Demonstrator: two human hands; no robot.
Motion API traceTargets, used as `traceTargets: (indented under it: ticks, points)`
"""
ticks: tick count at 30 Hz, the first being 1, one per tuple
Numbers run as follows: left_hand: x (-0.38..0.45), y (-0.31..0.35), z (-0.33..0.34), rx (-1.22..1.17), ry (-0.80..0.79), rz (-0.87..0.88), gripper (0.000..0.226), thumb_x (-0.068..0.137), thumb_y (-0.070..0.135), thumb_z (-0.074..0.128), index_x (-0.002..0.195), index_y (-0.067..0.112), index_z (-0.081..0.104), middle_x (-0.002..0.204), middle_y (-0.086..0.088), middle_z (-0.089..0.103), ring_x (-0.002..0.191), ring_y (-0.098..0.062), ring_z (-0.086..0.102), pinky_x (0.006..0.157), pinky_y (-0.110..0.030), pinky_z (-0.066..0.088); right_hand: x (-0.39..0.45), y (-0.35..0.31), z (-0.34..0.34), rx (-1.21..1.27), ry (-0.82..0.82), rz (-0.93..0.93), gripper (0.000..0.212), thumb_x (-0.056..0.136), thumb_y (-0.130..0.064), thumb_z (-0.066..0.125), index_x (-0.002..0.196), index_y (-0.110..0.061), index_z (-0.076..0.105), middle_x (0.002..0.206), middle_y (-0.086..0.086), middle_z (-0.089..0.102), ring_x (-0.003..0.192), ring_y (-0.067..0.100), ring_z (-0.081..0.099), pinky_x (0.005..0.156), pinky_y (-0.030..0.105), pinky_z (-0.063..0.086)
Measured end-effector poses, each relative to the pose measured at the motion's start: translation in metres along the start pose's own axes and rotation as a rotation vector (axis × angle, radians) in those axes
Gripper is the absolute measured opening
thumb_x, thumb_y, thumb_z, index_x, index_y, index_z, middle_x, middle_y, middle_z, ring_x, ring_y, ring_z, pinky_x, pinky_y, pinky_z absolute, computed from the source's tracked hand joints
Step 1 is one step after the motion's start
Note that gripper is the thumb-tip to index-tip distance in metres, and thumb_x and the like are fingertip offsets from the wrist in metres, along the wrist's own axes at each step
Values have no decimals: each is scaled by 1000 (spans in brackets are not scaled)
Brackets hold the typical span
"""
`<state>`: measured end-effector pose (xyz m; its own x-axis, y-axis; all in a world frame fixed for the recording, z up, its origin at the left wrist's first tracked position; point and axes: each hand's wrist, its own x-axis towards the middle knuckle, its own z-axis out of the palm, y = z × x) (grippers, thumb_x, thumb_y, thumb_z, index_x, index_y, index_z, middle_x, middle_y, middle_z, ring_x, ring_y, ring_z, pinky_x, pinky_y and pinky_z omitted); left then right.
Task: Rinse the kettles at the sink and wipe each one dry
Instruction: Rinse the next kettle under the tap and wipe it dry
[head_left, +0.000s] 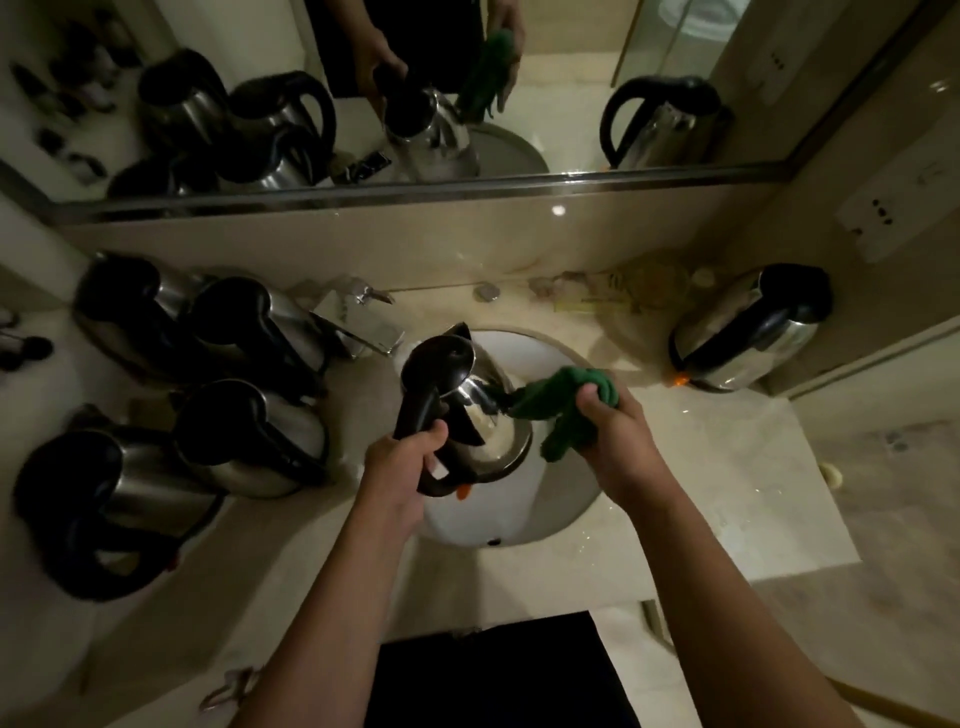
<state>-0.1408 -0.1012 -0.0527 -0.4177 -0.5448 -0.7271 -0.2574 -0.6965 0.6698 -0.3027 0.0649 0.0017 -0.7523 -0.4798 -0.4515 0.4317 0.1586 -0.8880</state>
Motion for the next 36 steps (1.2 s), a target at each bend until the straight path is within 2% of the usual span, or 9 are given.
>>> traceTargets:
  ticks: [5,9,12,16,19,23,25,29,36]
  points:
    - [-25,26,-3,-62,-75,71,40,65,34,85,102,21,78,118,-15,70,116,-31,62,107,-50,44,-16,-26,66,-395,-115,-408,29,102,-28,62,130,-23,60,116,-5,66,109,1,65,91,19,55]
    - [-50,49,-7,-85,-134,126,37,68,32,82,103,18,78,97,-9,64,103,-31,60,111,-53,41,-7,-11,91,-820,-170,-665,58,99,-62,34,155,-46,32,169,-6,20,157,22,15,121,48,22]
    - [-63,56,-19,-63,-126,155,4,81,18,77,83,19,80,74,-6,56,92,-31,52,108,-49,42,9,-23,108,-606,-93,-515,54,104,-59,24,153,-38,30,159,4,40,144,24,41,114,44,37]
    - [-79,61,-32,22,-93,204,13,75,24,80,67,19,72,63,0,46,77,-24,48,90,-41,46,29,-60,145,-586,26,-121,59,106,-49,28,138,-2,43,106,7,62,94,22,59,78,37,44]
    - [-83,63,-36,23,-60,240,29,82,10,76,56,19,68,62,0,47,77,-24,46,77,-35,43,-6,-60,166,-697,17,-534,35,103,-43,42,118,-12,51,107,4,61,102,26,59,89,44,49]
    - [-87,63,-41,-53,-61,241,27,76,10,78,52,18,68,56,2,49,74,-24,46,78,-36,41,-21,-22,143,-996,-214,-1101,56,101,-44,44,146,-11,48,159,16,38,153,31,27,126,48,22]
    - [-89,61,-43,-61,-57,229,32,84,7,75,54,15,68,54,4,50,70,-20,48,76,-33,44,-17,-21,130,-849,-238,-995,54,102,-44,43,148,-16,46,159,12,39,151,26,33,122,44,31]
    - [-94,58,-39,-23,-62,228,33,85,11,75,56,18,62,61,-2,43,74,-25,46,79,-35,44,-15,-59,162,-614,-33,-465,30,106,-42,37,123,-25,55,112,-6,59,112,21,59,94,41,50]
    - [-100,72,-39,-85,-131,223,25,66,22,80,48,19,62,63,-5,46,84,-27,50,90,-43,44,-25,-31,138,-1064,-155,-1191,56,101,-44,43,150,-16,46,161,18,37,154,34,25,124,56,23]
